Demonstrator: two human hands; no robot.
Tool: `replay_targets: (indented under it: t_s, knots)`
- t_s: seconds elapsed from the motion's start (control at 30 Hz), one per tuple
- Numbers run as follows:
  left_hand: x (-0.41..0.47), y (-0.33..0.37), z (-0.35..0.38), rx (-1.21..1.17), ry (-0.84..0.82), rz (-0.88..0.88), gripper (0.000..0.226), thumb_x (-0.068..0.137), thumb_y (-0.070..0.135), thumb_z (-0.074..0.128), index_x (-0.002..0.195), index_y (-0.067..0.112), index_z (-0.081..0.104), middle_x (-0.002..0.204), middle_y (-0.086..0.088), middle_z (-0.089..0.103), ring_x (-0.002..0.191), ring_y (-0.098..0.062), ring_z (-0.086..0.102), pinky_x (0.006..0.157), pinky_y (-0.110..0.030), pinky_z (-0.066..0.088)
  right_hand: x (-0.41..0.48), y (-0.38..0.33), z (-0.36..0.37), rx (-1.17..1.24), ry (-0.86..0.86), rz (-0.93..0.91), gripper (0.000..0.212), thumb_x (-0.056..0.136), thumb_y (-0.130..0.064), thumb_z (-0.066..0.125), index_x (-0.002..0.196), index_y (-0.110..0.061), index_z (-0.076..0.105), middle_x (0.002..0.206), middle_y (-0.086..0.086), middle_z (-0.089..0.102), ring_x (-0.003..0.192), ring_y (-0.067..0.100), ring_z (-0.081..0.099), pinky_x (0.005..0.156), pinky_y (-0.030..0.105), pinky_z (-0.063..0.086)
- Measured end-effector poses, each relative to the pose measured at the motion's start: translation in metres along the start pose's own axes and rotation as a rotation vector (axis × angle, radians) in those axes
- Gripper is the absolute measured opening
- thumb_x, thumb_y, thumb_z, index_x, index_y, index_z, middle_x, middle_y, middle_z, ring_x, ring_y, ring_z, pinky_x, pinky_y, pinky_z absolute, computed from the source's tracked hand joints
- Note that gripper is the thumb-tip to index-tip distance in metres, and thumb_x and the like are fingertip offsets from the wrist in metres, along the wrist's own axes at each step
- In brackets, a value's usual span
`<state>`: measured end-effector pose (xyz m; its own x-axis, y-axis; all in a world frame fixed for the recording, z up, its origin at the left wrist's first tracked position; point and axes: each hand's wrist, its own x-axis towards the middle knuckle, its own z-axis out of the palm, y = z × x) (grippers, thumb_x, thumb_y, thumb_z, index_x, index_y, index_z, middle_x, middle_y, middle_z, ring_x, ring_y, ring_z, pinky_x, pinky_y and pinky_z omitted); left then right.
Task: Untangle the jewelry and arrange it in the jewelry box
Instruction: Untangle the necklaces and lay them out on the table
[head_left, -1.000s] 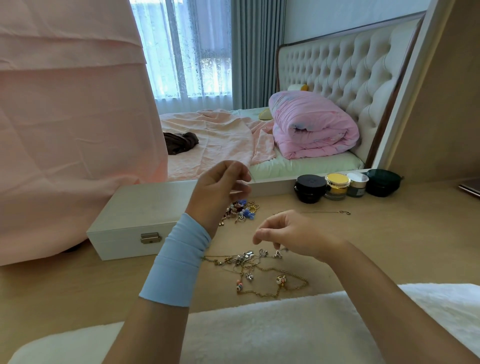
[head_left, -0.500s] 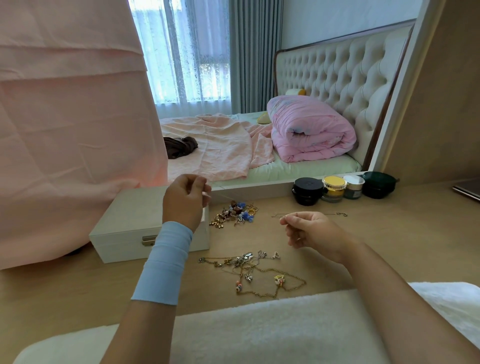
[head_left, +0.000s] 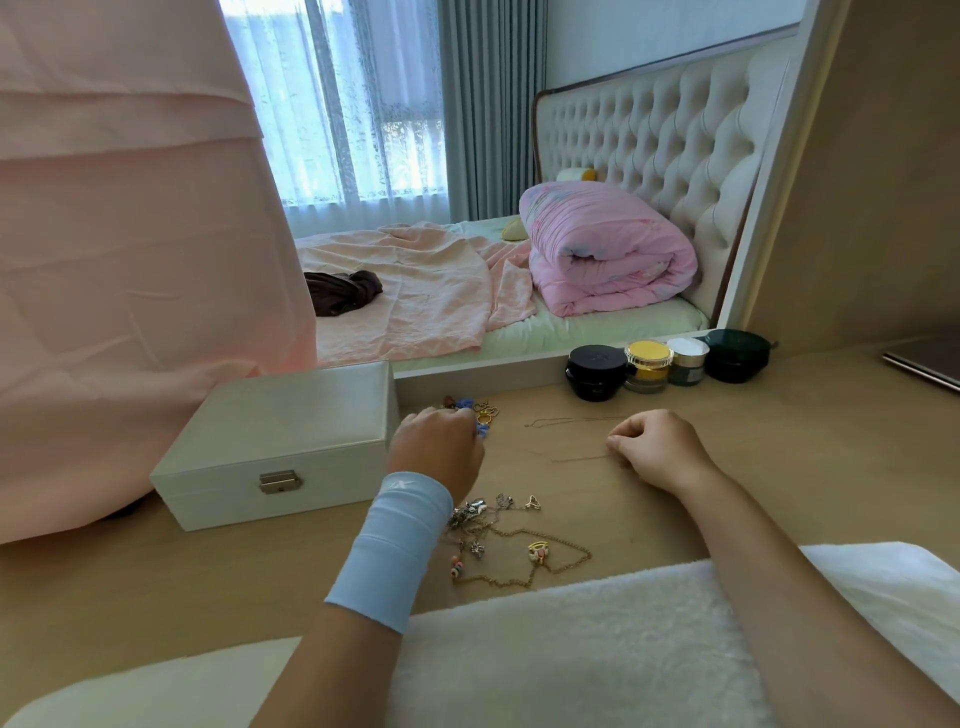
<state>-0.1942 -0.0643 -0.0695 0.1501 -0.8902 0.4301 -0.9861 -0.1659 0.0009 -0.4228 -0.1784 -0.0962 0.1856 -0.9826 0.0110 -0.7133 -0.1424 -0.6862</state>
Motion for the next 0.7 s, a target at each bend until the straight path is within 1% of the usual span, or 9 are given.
replay_targets:
  t_s: [0.07, 0.17, 0.23, 0.4, 0.47, 0.53, 0.6, 0.67, 0.7]
  knots:
    - [0.001, -0.006, 0.008, 0.007, -0.093, -0.079, 0.024, 0.098, 0.028, 0.044, 0.098, 0.016, 0.065, 0.096, -0.003, 0.069, 0.087, -0.022, 0.062, 0.078, -0.030, 0.047, 0.001, 0.002, 0.000, -0.058, 0.018, -0.010, 0.013, 0.095, -0.025, 0.067, 0.101, -0.020, 0.077, 0.106, -0.001, 0.073, 0.096, 0.013, 0.061, 0.082, 0.027, 0.046]
    - [0.000, -0.013, 0.020, 0.021, -0.208, -0.110, 0.024, 0.097, 0.023, 0.046, 0.102, 0.015, 0.068, 0.099, -0.005, 0.067, 0.090, -0.022, 0.062, 0.081, -0.031, 0.052, 0.001, 0.002, 0.002, -0.155, 0.004, -0.006, 0.017, 0.095, -0.033, 0.065, 0.106, -0.025, 0.076, 0.109, -0.005, 0.072, 0.098, 0.014, 0.061, 0.082, 0.031, 0.050]
    - [-0.002, -0.012, 0.026, 0.010, -0.262, -0.101, 0.023, 0.097, 0.022, 0.048, 0.105, 0.015, 0.068, 0.107, -0.005, 0.065, 0.099, -0.021, 0.058, 0.088, -0.032, 0.051, -0.001, 0.000, 0.002, -0.220, 0.018, -0.012, 0.016, 0.095, -0.035, 0.064, 0.105, -0.028, 0.074, 0.108, -0.007, 0.071, 0.096, 0.013, 0.060, 0.078, 0.031, 0.050]
    - [-0.002, -0.012, 0.031, -0.073, -0.266, -0.152, 0.025, 0.095, 0.021, 0.053, 0.118, 0.013, 0.060, 0.121, -0.007, 0.056, 0.114, -0.024, 0.050, 0.098, -0.033, 0.046, -0.006, -0.001, 0.002, -0.319, 0.052, -0.016, 0.017, 0.098, -0.037, 0.061, 0.110, -0.028, 0.069, 0.109, -0.007, 0.069, 0.097, 0.014, 0.061, 0.080, 0.036, 0.056]
    - [-0.004, -0.009, 0.028, -0.142, -0.258, -0.136, 0.030, 0.096, 0.018, 0.051, 0.126, 0.014, 0.055, 0.128, -0.006, 0.053, 0.119, -0.023, 0.048, 0.100, -0.032, 0.044, -0.010, -0.001, 0.002, -0.346, 0.058, -0.023, 0.026, 0.099, -0.038, 0.058, 0.120, -0.026, 0.064, 0.119, -0.002, 0.064, 0.103, 0.016, 0.060, 0.081, 0.037, 0.056]
    - [-0.007, -0.003, 0.020, -0.240, -0.303, -0.086, 0.035, 0.100, 0.022, 0.046, 0.135, 0.016, 0.051, 0.138, -0.004, 0.048, 0.127, -0.022, 0.045, 0.104, -0.031, 0.039, -0.014, -0.004, 0.001, -0.401, 0.056, -0.054, 0.034, 0.102, -0.039, 0.051, 0.132, -0.024, 0.057, 0.132, 0.003, 0.055, 0.111, 0.020, 0.057, 0.083, 0.036, 0.053]
    - [-0.012, 0.002, 0.013, -0.295, -0.433, -0.027, 0.043, 0.103, 0.029, 0.040, 0.144, 0.017, 0.043, 0.151, -0.002, 0.039, 0.138, -0.021, 0.035, 0.112, -0.033, 0.031, -0.020, -0.008, 0.000, -0.487, 0.033, -0.129, 0.040, 0.104, -0.038, 0.045, 0.142, -0.025, 0.049, 0.141, 0.004, 0.046, 0.122, 0.023, 0.050, 0.090, 0.037, 0.049]
    - [-0.018, 0.006, 0.013, -0.243, -0.606, 0.043, 0.054, 0.104, 0.040, 0.032, 0.153, 0.018, 0.027, 0.162, -0.001, 0.018, 0.149, -0.020, 0.015, 0.121, -0.038, 0.018, -0.028, -0.011, 0.001, -0.540, -0.071, -0.210, 0.049, 0.105, -0.038, 0.040, 0.153, -0.026, 0.037, 0.155, 0.002, 0.034, 0.140, 0.023, 0.035, 0.108, 0.042, 0.040]
    - [-0.020, 0.007, 0.015, -0.212, -0.689, 0.057, 0.059, 0.104, 0.046, 0.028, 0.156, 0.019, 0.016, 0.164, -0.001, 0.006, 0.151, -0.018, 0.004, 0.122, -0.040, 0.011, -0.033, -0.011, 0.002, -0.546, -0.163, -0.229, 0.054, 0.106, -0.039, 0.038, 0.158, -0.027, 0.027, 0.163, 0.000, 0.023, 0.149, 0.022, 0.023, 0.117, 0.044, 0.030]
